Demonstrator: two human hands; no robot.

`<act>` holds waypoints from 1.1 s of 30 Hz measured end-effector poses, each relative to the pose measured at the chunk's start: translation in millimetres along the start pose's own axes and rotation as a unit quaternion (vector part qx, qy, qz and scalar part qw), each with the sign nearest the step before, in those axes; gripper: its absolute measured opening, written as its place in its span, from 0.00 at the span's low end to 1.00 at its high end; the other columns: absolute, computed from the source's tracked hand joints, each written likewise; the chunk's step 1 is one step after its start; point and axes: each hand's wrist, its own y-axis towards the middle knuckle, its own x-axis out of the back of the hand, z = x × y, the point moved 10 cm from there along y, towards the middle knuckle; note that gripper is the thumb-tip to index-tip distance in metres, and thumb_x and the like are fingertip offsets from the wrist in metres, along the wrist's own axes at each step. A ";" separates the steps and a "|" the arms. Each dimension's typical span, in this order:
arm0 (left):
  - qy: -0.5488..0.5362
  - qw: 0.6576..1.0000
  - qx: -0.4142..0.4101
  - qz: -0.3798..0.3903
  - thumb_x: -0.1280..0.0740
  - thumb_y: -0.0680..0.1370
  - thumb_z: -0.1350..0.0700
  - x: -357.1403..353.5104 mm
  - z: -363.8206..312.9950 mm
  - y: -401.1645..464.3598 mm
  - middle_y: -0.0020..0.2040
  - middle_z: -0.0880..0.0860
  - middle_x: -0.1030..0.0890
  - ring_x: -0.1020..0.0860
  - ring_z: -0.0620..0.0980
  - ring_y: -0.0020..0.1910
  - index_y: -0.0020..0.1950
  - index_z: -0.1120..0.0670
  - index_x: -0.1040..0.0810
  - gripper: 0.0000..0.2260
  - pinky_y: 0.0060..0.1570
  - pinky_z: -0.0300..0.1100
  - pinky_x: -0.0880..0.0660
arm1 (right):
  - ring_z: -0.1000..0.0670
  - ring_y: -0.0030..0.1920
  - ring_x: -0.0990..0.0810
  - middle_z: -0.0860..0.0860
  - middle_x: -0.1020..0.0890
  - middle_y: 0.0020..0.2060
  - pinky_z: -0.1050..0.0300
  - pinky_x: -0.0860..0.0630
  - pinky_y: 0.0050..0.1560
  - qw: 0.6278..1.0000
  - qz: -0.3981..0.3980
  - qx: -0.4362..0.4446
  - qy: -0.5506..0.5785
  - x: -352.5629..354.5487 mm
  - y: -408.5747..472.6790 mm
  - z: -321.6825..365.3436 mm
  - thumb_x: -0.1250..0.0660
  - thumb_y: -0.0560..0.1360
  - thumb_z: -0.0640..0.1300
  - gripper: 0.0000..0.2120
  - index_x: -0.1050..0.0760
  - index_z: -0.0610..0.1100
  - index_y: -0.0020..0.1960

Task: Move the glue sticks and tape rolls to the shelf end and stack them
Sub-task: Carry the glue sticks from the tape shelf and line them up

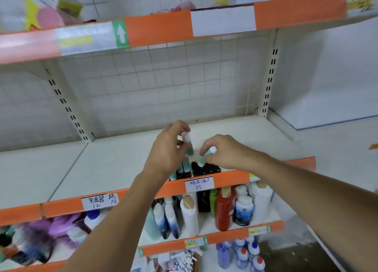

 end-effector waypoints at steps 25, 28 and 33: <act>0.100 0.992 -0.044 -0.056 0.32 0.78 0.58 1.9 23.4 -44.6 0.48 0.48 0.21 0.26 0.47 0.44 0.57 0.50 0.22 0.09 0.41 0.35 0.30 | 0.51 0.39 0.21 0.50 0.21 0.42 0.61 0.30 0.35 0.995 -0.093 0.013 0.034 -36.6 6.3 16.4 0.25 0.70 0.42 0.20 0.33 0.49 0.54; 0.115 0.989 -0.056 -0.073 0.33 0.79 0.55 0.9 23.2 -48.0 0.46 0.47 0.20 0.27 0.49 0.43 0.54 0.51 0.24 0.05 0.43 0.43 0.29 | 0.50 0.39 0.21 0.50 0.21 0.40 0.60 0.29 0.34 0.993 -0.112 0.016 0.025 -36.4 6.1 14.5 0.25 0.71 0.42 0.20 0.35 0.49 0.53; 0.139 0.985 -0.057 -0.087 0.30 0.75 0.58 0.4 30.6 -50.2 0.45 0.46 0.22 0.28 0.48 0.44 0.52 0.50 0.24 0.08 0.46 0.42 0.32 | 0.49 0.38 0.18 0.50 0.19 0.39 0.53 0.21 0.39 0.988 -0.138 0.047 0.047 -33.8 1.3 18.0 0.26 0.73 0.40 0.17 0.32 0.48 0.53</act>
